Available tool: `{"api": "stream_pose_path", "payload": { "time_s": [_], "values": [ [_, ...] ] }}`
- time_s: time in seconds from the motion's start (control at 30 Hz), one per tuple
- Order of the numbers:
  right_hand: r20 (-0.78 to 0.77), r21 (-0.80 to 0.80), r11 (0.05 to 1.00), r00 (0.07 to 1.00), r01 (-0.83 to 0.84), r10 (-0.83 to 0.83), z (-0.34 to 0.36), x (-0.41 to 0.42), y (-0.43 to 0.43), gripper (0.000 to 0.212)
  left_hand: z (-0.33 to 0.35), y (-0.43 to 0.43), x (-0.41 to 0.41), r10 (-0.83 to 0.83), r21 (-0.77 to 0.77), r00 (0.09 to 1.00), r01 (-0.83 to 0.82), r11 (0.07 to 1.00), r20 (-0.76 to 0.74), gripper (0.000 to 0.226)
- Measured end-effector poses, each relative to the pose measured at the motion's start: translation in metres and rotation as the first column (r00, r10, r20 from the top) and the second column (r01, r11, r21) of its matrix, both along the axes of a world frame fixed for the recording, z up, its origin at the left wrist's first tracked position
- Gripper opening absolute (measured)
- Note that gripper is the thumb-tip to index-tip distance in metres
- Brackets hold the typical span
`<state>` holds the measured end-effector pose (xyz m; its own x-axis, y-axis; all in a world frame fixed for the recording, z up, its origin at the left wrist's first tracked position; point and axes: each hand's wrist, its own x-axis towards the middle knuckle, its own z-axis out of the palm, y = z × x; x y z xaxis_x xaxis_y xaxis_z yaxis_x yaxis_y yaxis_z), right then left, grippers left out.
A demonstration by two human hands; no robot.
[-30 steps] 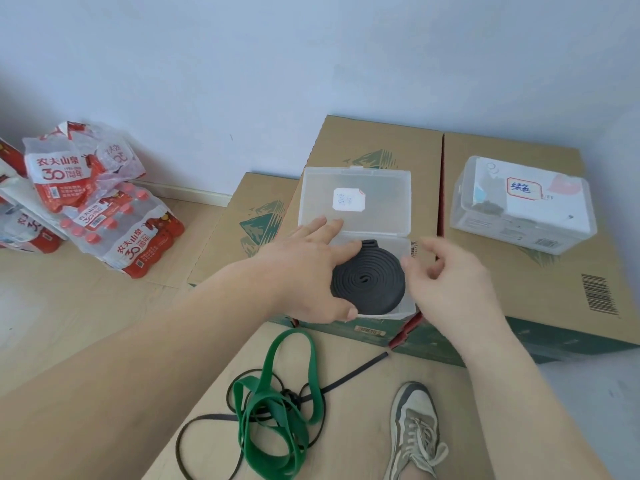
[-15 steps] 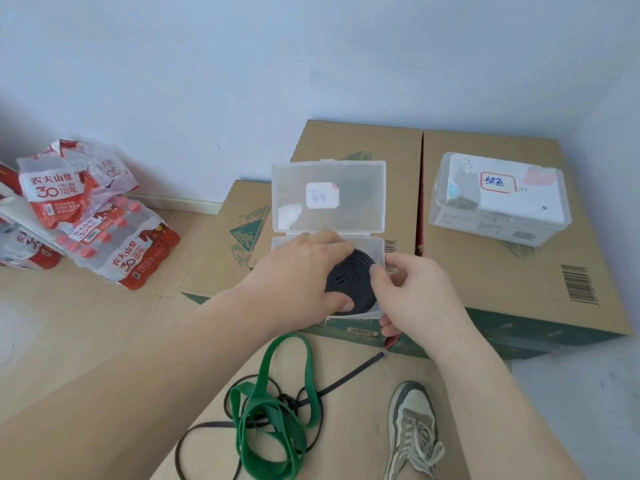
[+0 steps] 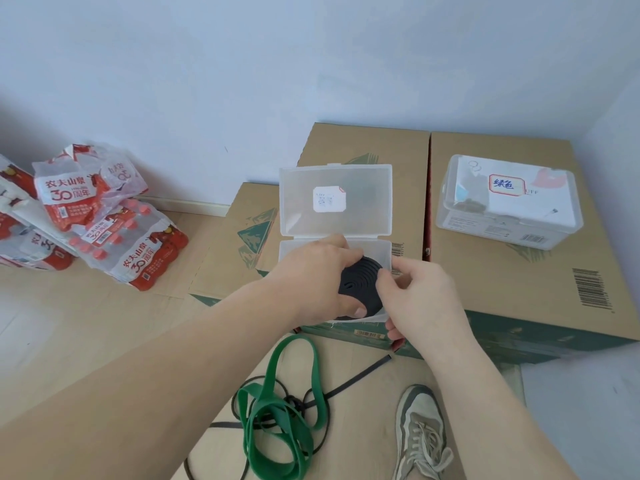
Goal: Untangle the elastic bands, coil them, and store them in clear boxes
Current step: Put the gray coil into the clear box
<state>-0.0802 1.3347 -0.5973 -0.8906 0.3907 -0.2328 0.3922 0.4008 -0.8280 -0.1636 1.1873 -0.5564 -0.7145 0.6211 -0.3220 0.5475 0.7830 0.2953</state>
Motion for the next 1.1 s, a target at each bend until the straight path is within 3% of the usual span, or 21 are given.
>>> {"api": "stream_pose_path", "payload": {
  "time_s": [0.3,0.4,0.53,0.67,0.77,0.87,0.97,1.03,1.1],
  "values": [
    [-0.055,0.053,0.997,0.997,0.05,-0.047,-0.003,0.002,-0.009,0.036,-0.002,0.006,0.006,0.001,-0.023,0.998,-0.003,1.0,-0.069,0.054],
    [-0.034,0.019,0.996,0.996,0.086,-0.085,0.006,0.002,-0.009,0.018,0.007,-0.003,0.006,0.064,0.067,0.997,-0.061,0.996,-0.045,0.042],
    [-0.053,-0.024,0.994,0.993,0.104,-0.105,0.011,0.003,-0.007,0.025,0.023,-0.029,0.016,0.157,0.206,0.987,-0.157,0.966,0.014,0.051],
    [-0.029,-0.055,0.994,0.995,0.097,-0.099,0.012,0.003,-0.008,0.011,0.02,-0.044,0.032,-0.002,0.039,0.997,0.005,0.999,-0.082,0.046],
    [0.009,-0.059,0.994,0.996,0.088,-0.088,0.013,0.004,-0.009,0.032,0.016,-0.047,0.028,0.011,-0.024,0.985,-0.015,1.0,-0.173,0.037],
    [-0.003,-0.094,0.992,0.996,0.089,-0.09,0.009,0.005,-0.004,0.035,0.017,-0.039,0.02,0.011,-0.045,0.97,-0.022,0.999,-0.243,0.035],
    [-0.045,-0.13,0.985,0.992,0.111,-0.118,0.008,0.002,0.0,0.034,0.013,-0.024,0.002,0.04,-0.001,0.952,-0.043,0.999,-0.304,0.02],
    [-0.09,-0.16,0.982,0.989,0.103,-0.119,0.01,0.001,0.002,0.025,0.006,-0.013,-0.012,0.081,0.064,0.96,-0.066,0.996,-0.267,0.022],
    [-0.107,-0.198,0.977,0.99,0.075,-0.097,0.012,0.0,0.003,0.03,-0.002,-0.003,-0.024,0.102,0.131,0.964,-0.071,0.989,-0.247,0.024]
  ]
}}
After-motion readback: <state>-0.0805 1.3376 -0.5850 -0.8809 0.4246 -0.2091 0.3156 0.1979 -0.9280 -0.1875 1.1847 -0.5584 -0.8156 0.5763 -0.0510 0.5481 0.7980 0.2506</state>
